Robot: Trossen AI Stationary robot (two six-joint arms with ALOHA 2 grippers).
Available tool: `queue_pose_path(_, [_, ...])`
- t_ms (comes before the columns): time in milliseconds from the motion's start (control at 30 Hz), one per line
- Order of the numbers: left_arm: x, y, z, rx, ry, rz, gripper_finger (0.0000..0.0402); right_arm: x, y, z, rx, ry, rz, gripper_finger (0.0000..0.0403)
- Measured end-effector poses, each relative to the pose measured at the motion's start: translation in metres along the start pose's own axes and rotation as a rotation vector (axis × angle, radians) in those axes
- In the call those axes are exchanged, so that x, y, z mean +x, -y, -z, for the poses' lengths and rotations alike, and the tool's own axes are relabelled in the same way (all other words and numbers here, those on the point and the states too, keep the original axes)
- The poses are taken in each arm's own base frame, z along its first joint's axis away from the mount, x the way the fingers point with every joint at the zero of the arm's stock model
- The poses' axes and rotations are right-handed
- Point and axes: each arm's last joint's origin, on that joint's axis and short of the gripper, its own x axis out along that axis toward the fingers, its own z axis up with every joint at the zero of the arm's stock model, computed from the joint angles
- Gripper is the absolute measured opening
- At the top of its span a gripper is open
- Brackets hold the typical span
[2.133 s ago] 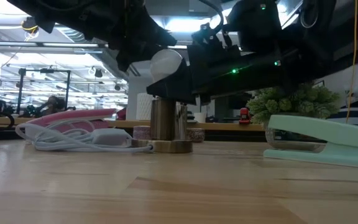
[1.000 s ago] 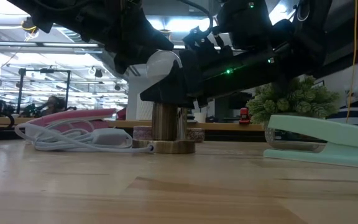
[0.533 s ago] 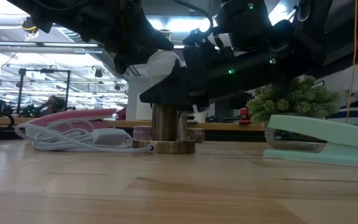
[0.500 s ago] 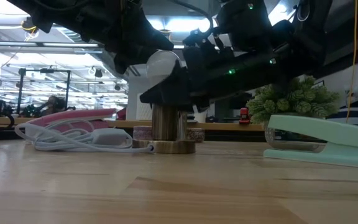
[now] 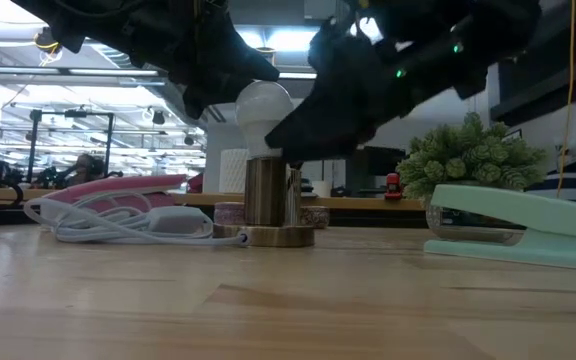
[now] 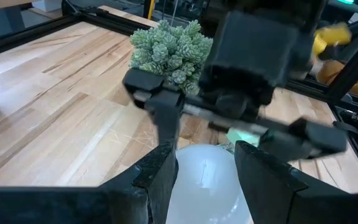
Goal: Screw lightbulb
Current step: Insert the lightbulb into the lamp
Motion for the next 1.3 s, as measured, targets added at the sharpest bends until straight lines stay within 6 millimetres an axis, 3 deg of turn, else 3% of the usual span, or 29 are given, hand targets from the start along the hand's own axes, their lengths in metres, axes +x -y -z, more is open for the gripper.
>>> queue_pose_path(233, [0.000,0.000,0.000,0.005,0.001,0.000,0.0158,-0.027,0.000,-0.009,0.031,-0.120,-0.005,0.0301])
queue_pose_path(700, [0.000,0.000,-0.001,0.002,0.013,0.005,0.0158,-0.066,-0.003,-0.048,0.062,0.038,-0.051,0.0301])
queue_pose_path(1167, [0.000,0.000,-0.002,0.000,0.018,0.006,0.0158,-0.069,-0.003,-0.054,0.132,0.095,-0.026,0.0301])
queue_pose_path(1300, [0.000,0.000,-0.002,0.000,0.019,0.006,0.0158,-0.069,-0.005,-0.054,0.145,0.084,-0.069,0.0282])
